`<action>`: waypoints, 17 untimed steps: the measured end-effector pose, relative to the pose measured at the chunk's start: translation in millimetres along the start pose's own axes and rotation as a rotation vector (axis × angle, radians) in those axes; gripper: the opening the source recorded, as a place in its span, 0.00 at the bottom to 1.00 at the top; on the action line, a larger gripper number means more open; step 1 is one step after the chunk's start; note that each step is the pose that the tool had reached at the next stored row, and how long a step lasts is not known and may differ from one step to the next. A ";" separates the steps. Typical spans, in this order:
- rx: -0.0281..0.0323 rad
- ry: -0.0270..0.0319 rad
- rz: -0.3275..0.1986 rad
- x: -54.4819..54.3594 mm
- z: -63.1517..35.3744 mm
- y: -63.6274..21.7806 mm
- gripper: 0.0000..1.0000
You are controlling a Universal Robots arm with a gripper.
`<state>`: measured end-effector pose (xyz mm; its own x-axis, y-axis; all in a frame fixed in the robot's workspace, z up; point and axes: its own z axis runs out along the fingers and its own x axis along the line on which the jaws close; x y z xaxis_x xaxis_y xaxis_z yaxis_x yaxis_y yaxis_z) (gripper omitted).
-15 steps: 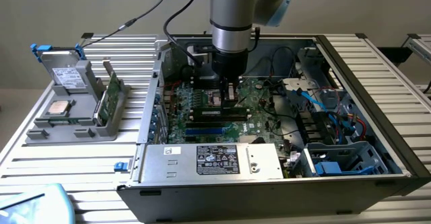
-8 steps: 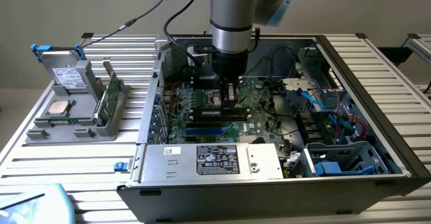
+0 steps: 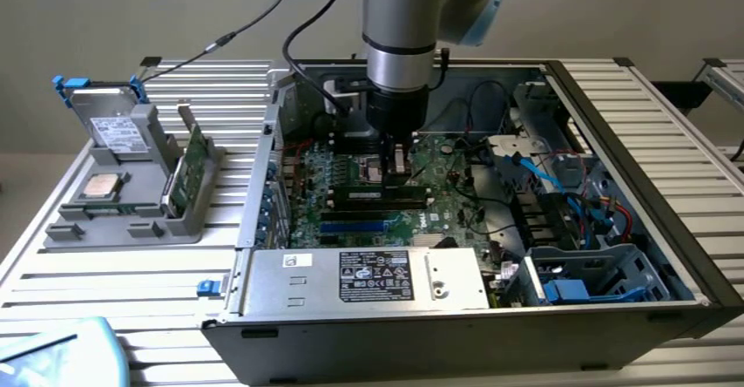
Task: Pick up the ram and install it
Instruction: 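Insert the ram into the slot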
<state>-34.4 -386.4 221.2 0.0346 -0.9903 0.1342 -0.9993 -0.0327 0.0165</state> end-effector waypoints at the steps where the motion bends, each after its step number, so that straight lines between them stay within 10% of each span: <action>1: -0.0007 0.0001 0.000 0.1 -0.2 0.0 0.14; 17: -0.0086 0.0008 -0.001 1.4 -2.2 -1.1 0.14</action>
<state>-33.3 -387.5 223.6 0.0359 -0.9902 0.1350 -0.9991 -0.0327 0.0253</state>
